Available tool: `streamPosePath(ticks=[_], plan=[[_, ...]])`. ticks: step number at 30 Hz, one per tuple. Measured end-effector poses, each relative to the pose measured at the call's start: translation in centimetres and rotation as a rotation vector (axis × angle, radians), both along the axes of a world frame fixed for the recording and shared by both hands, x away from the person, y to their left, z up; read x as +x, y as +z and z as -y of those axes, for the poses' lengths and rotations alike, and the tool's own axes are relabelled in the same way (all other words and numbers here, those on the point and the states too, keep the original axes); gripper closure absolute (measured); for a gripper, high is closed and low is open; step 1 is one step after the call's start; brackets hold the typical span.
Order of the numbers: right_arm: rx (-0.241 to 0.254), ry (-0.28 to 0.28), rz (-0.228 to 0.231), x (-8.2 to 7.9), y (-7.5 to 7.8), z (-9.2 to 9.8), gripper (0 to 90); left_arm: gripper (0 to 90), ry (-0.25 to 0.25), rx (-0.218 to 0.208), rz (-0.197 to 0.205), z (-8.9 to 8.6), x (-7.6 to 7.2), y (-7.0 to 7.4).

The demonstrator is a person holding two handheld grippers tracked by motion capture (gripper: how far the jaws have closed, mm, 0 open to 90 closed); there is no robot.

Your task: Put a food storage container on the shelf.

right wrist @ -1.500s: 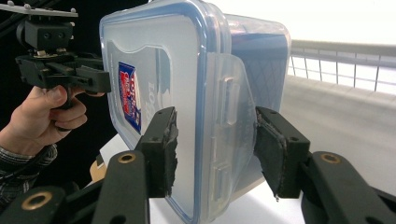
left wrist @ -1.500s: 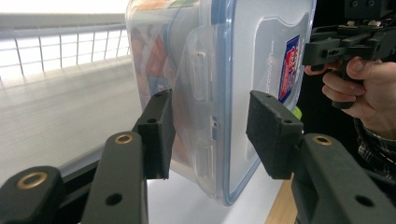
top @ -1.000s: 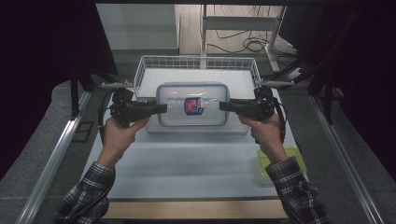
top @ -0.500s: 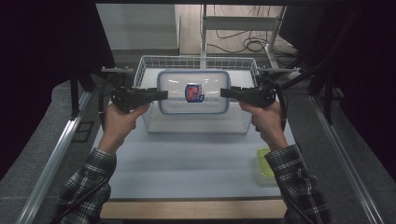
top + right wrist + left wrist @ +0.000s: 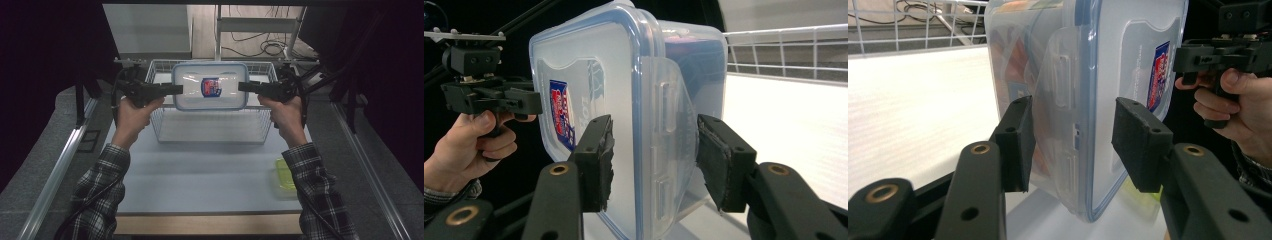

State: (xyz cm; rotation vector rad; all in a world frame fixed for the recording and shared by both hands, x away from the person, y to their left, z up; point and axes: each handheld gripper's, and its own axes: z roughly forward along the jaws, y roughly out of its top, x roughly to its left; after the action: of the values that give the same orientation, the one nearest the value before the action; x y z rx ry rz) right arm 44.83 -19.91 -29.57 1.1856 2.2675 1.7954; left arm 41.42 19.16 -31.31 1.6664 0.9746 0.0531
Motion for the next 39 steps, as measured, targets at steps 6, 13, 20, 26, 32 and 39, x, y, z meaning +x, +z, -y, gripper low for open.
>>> streamPosePath(ticks=[6, 13, 20, 26, 32, 39], plan=[[0.001, -0.014, -0.013, 1.0, -0.3, 0.0, 50.1, 51.9, 0.008, -0.007, -0.013, 0.0, 1.2, -0.2], [-0.012, -0.035, -0.028, 1.8, -0.8, -0.4, 48.2, 51.6, 0.019, -0.001, -0.023, 0.0, 2.1, -0.7], [-0.019, -0.044, -0.022, 2.2, -1.0, -0.7, 47.6, 50.7, 0.034, -0.003, -0.004, -0.1, 2.3, -0.9], [-0.006, -0.062, -0.026, 2.5, -1.1, -0.8, 47.0, 48.9, 0.061, 0.003, 0.021, 0.1, 2.3, -0.9], [-0.020, -0.078, -0.010, 2.6, -1.0, -1.0, 46.5, 47.9, 0.073, 0.019, 0.037, 0.2, 2.4, -0.9], [-0.052, -0.084, 0.013, 2.4, -1.0, -1.2, 45.2, 47.3, 0.084, 0.050, 0.042, 0.5, 2.5, -0.9]])
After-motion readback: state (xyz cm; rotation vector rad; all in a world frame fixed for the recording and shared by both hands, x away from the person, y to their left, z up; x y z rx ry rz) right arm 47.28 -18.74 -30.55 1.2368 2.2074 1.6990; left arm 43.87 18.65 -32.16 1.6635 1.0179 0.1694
